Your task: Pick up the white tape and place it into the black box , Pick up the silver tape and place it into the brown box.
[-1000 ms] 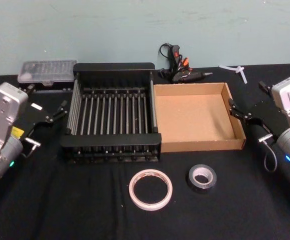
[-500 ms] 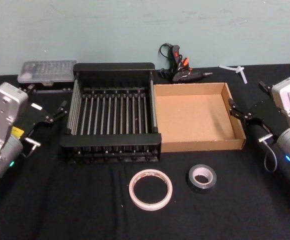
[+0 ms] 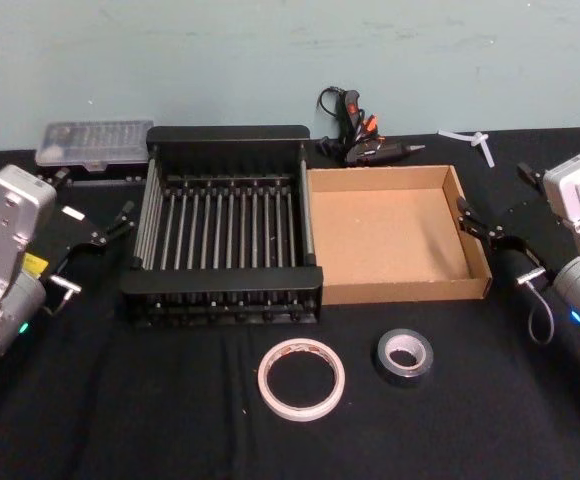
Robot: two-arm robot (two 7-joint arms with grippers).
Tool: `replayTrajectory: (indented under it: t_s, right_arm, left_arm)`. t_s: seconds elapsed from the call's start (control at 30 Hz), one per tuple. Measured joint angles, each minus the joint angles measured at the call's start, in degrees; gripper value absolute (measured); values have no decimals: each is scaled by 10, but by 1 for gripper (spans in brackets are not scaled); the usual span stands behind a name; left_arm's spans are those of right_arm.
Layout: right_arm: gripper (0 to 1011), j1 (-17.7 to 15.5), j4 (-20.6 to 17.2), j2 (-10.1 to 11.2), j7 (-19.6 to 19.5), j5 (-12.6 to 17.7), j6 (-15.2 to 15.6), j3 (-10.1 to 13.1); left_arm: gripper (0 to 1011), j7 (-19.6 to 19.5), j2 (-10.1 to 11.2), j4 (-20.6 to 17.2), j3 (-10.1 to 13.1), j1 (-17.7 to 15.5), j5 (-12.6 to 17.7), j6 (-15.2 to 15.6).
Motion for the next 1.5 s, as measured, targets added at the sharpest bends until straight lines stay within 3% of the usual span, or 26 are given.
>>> replayTrajectory:
  t_s: [1.5]
  right_arm:
    - [1002, 0, 0, 0, 0, 0, 0, 0]
  left_arm:
    - [1001, 0, 0, 0, 0, 0, 0, 0]
